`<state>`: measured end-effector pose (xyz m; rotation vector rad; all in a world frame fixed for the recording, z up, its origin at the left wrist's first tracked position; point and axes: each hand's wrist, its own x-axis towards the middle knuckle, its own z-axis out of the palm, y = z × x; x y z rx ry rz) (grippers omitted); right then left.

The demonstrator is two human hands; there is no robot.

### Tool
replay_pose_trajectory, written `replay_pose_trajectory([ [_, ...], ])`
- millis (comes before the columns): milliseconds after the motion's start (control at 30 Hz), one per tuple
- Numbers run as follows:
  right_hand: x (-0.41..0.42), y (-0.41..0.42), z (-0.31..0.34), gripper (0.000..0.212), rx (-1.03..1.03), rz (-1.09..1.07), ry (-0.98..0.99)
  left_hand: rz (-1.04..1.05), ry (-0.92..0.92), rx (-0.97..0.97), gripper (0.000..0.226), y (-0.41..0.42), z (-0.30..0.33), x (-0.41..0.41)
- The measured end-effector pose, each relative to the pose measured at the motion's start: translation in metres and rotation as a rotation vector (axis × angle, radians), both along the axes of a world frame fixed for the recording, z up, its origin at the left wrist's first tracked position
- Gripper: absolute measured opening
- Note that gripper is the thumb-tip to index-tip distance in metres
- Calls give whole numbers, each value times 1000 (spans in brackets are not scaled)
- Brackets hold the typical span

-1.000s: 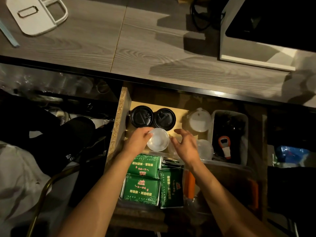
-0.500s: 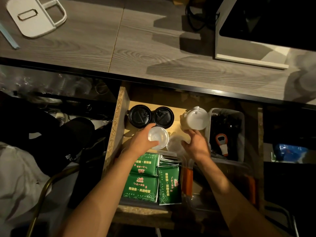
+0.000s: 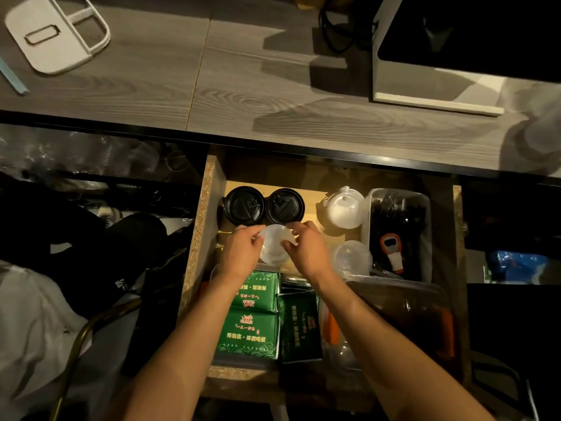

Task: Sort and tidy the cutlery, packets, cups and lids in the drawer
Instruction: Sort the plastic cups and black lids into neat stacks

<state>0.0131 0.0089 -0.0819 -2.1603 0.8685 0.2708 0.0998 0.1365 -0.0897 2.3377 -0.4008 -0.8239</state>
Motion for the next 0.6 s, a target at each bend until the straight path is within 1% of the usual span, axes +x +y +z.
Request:
replay_pose_trajectory([
  [133, 6, 2, -5, 27, -82, -61, 14, -10, 7, -12, 36, 1, 0, -1],
  [267, 9, 0, -5, 26, -105, -20, 44, 4, 32, -9, 37, 2, 2, 0],
  [333, 9, -3, -6, 26, -85, -22, 63, 3, 68, -10, 38, 2, 5, 2],
  [400, 9, -6, -4, 27, -48, -55, 32, 26, 73, -16, 37, 2, 10, 3],
  [433, 9, -8, -1, 28, -26, -101, -7, 53, 45, -22, 33, 3, 14, 3],
  [500, 10, -14, 5, 29, 0, -241, -111, 110, -79, -28, 23, 3, 23, 5],
  [567, 15, -23, 6, 32, 12, -346, -173, 201, -181, -32, 20, 2, 30, 9],
  [600, 19, -28, 4, 37, 25, -362, -173, 252, -207, -34, 22, 1, 32, 14],
])
